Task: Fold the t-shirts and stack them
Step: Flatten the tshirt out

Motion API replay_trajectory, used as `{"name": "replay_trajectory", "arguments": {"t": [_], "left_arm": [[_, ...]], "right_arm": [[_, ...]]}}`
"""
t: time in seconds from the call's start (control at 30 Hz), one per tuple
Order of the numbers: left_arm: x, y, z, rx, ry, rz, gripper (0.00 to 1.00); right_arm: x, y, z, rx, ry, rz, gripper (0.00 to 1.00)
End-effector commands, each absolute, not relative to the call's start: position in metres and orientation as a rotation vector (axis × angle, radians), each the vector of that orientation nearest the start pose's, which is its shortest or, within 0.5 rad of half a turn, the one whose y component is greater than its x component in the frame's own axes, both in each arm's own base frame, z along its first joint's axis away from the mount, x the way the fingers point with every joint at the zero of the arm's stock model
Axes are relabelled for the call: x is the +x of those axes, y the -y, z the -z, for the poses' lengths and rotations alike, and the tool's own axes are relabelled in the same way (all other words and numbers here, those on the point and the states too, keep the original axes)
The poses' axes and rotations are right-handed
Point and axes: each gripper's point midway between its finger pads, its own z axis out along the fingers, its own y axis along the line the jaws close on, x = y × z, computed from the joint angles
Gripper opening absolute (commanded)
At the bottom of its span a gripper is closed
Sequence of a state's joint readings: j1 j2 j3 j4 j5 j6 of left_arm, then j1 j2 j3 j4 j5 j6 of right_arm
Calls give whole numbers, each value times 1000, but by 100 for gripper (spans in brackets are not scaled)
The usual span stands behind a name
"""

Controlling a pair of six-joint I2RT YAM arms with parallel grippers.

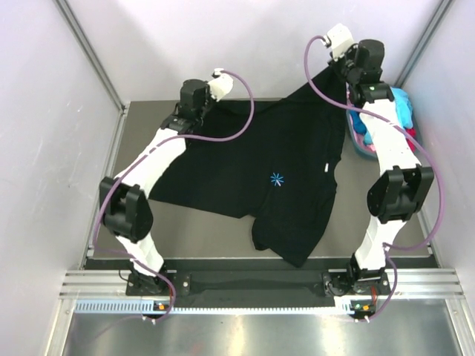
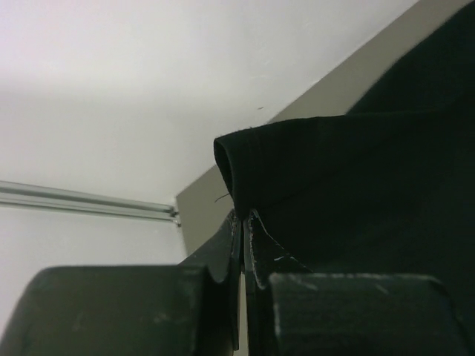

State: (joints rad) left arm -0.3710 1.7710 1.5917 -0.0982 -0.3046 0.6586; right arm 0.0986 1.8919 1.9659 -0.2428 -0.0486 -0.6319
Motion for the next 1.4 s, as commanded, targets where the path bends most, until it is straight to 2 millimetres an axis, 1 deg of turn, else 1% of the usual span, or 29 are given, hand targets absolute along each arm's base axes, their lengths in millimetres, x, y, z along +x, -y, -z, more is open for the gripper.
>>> {"name": "replay_trajectory", "arguments": {"t": [0.0,0.03,0.07,0.1,0.13,0.17,0.2,0.23,0.3,0.33,0.37,0.4,0.43,0.47,0.5,0.53,0.6,0.63,0.7,0.73,0.8,0.83,0.87,0.9,1.0,1.13,1.23,1.27,1.37], "left_arm": [[479,137,-390,590,-1606,-314,0],[464,131,-415,557,-1567,-301,0],[458,126,-428,531,-1552,-304,0],[451,120,-456,489,-1509,-301,0],[441,114,-463,496,-1527,-306,0],[434,109,-477,485,-1511,-317,0],[420,102,-500,468,-1484,-321,0],[410,97,-512,463,-1463,-325,0],[392,89,-529,468,-1422,-344,0],[369,79,-548,444,-1372,-345,0],[358,73,-554,441,-1357,-358,0],[337,61,-567,410,-1324,-366,0],[327,56,-570,407,-1317,-372,0],[318,47,-574,398,-1307,-382,0],[300,40,-585,391,-1272,-374,0],[293,36,-588,388,-1259,-384,0],[271,27,-603,376,-1202,-397,0],[264,26,-608,385,-1181,-403,0],[245,15,-628,343,-1123,-416,0],[239,10,-633,322,-1113,-421,0],[217,-3,-649,275,-1073,-431,0],[208,-8,-654,258,-1054,-436,0],[199,-10,-660,257,-1032,-438,0],[182,-16,-667,240,-997,-442,0],[145,-31,-685,193,-917,-471,0],[99,-44,-707,144,-795,-508,0],[71,-47,-726,134,-701,-528,0],[61,-49,-736,124,-662,-543,0],[65,-50,-746,125,-638,-595,0]], "right_arm": [[519,-58,-497,-560,-1390,306,0],[500,-58,-514,-554,-1364,306,0],[490,-59,-524,-551,-1349,305,0],[481,-59,-532,-545,-1336,301,0],[458,-58,-552,-532,-1297,300,0],[447,-58,-557,-527,-1293,296,0],[435,-57,-565,-520,-1276,298,0],[411,-53,-581,-503,-1240,300,0],[384,-51,-596,-488,-1208,303,0],[359,-45,-611,-465,-1179,310,0],[346,-42,-617,-451,-1167,308,0],[334,-40,-622,-442,-1158,307,0],[308,-35,-634,-430,-1133,305,0],[294,-33,-640,-425,-1118,302,0],[280,-31,-645,-422,-1102,302,0],[253,-28,-654,-417,-1072,304,0],[227,-23,-663,-412,-1042,309,0],[206,-19,-669,-406,-1025,313,0],[185,-15,-673,-401,-1010,319,0],[160,-11,-680,-394,-977,327,0],[138,-8,-685,-395,-942,331,0],[115,-4,-692,-379,-906,338,0],[104,1,-695,-355,-892,355,0],[89,5,-699,-338,-868,365,0],[45,13,-716,-302,-766,417,0],[2,22,-732,-243,-657,461,0],[-15,24,-745,-215,-590,473,0],[-17,24,-748,-211,-578,478,0],[-6,24,-759,-212,-555,507,0]]}}
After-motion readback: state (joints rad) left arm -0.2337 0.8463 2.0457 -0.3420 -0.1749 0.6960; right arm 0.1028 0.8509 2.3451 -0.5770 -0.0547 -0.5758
